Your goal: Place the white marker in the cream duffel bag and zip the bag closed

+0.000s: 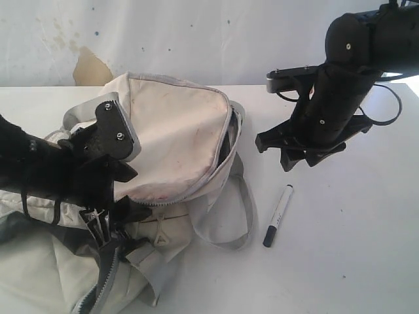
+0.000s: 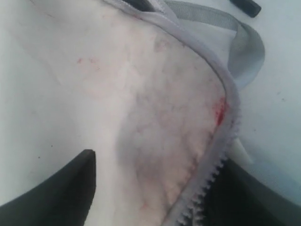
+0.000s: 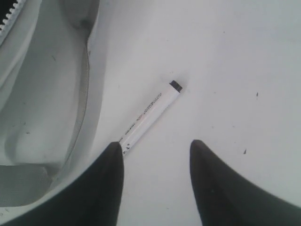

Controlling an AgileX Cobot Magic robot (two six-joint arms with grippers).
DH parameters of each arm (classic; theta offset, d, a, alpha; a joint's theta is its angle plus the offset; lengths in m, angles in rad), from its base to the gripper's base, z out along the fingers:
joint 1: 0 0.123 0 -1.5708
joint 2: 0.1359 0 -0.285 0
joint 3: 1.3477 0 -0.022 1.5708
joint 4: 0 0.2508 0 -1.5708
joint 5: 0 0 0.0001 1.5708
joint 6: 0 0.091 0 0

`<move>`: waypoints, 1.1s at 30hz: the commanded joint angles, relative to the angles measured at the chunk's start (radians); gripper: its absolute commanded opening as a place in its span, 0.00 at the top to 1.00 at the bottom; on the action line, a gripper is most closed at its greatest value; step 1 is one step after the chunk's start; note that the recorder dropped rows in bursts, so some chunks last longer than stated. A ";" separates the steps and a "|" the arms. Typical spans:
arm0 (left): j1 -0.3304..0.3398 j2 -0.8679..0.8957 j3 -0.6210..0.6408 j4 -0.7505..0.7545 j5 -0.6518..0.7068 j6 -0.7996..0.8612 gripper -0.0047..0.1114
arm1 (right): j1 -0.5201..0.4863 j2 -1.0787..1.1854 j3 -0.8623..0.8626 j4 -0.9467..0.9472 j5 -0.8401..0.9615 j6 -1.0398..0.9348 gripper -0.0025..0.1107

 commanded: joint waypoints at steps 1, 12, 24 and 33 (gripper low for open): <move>-0.006 0.001 0.005 -0.106 -0.020 0.001 0.34 | -0.005 -0.012 0.001 0.000 -0.003 -0.008 0.61; -0.006 0.001 0.005 -0.153 -0.020 -0.042 0.82 | -0.005 -0.012 0.001 0.000 -0.005 -0.008 0.61; 0.056 -0.027 -0.074 -0.163 0.020 -0.299 0.96 | -0.005 0.001 0.001 0.000 0.005 -0.008 0.61; 0.108 -0.052 -0.089 -0.159 0.070 -0.292 0.96 | -0.005 0.074 0.001 0.000 0.006 -0.008 0.61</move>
